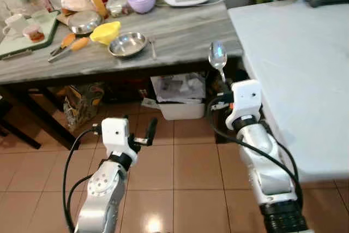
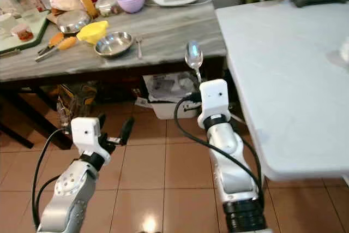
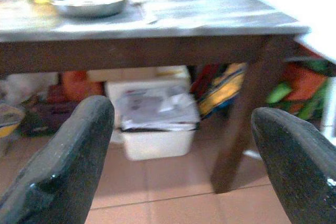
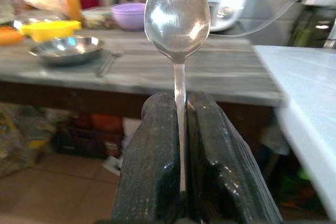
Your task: Setting the table
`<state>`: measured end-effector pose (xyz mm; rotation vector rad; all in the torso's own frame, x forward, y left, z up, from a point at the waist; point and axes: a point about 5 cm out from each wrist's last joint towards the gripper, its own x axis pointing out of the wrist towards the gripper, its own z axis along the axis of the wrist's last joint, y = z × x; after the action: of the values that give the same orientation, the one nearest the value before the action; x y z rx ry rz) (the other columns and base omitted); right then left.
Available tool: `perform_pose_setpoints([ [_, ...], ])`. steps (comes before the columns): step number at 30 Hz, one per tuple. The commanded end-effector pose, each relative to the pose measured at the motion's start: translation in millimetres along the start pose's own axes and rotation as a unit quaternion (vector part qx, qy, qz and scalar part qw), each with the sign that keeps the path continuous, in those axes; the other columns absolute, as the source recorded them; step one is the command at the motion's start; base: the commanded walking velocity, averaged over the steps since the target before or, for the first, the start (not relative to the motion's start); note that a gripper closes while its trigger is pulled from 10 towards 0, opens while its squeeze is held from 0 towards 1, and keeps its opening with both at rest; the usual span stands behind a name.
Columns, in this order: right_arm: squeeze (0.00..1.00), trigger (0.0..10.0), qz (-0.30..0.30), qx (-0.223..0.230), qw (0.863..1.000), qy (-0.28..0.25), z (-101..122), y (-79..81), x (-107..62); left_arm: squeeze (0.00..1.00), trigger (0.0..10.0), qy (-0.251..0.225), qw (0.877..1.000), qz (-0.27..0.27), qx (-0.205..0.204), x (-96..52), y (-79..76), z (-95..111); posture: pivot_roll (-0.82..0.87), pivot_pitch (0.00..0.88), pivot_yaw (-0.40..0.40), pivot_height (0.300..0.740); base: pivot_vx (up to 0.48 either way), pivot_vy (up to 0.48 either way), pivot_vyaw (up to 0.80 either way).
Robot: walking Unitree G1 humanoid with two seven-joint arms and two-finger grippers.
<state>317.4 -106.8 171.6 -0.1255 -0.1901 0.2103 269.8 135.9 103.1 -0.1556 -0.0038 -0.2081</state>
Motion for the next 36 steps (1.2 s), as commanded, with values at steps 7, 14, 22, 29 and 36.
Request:
perform_pose_setpoints([
  [7, 0.0, 10.0, -0.008, -0.003, 1.0, -0.01, 4.2, -5.5, 0.0, 0.0, 10.0, -0.009, 1.0, 0.0, 0.002, 1.9, -0.7, 3.9, -0.16, 0.133, 0.144, 0.74, 0.48, 0.0, 0.0],
  [14, 0.0, 10.0, -0.013, -0.016, 1.0, -0.004, -3.3, -16.9, -14.5, 0.0, 10.0, -0.032, 0.998, 0.043, 0.018, -9.2, 20.2, 14.3, -0.17, 0.124, 0.133, 0.74, 0.48, 0.0, 0.0],
  [22, 0.0, 10.0, 0.011, -0.049, 0.999, -0.001, -9.8, -24.4, -37.9, 0.0, 10.0, -0.042, 0.995, 0.085, 0.04, -33.6, 32.3, 15.4, -0.17, 0.115, 0.12, 0.74, 0.15, 0.0, 0.0],
  [29, 0.0, 10.0, 0.017, -0.058, 0.998, -0.007, -7.8, -22.8, -44.6, 0.0, 10.0, -0.035, 0.992, 0.106, 0.062, -45.3, 33.6, 15.3, -0.15, 0.108, 0.119, 0.74, 0.0, 0.0, 0.0],
  [36, 0.0, 10.0, 0.022, -0.071, 0.997, -0.003, -10.5, -21.4, -49.3, 0.0, 10.0, -0.026, 0.989, 0.125, 0.075, -60.0, 37.0, 14.2, -0.13, 0.107, 0.128, 0.74, 0.0, 0.0, 0.0],
])
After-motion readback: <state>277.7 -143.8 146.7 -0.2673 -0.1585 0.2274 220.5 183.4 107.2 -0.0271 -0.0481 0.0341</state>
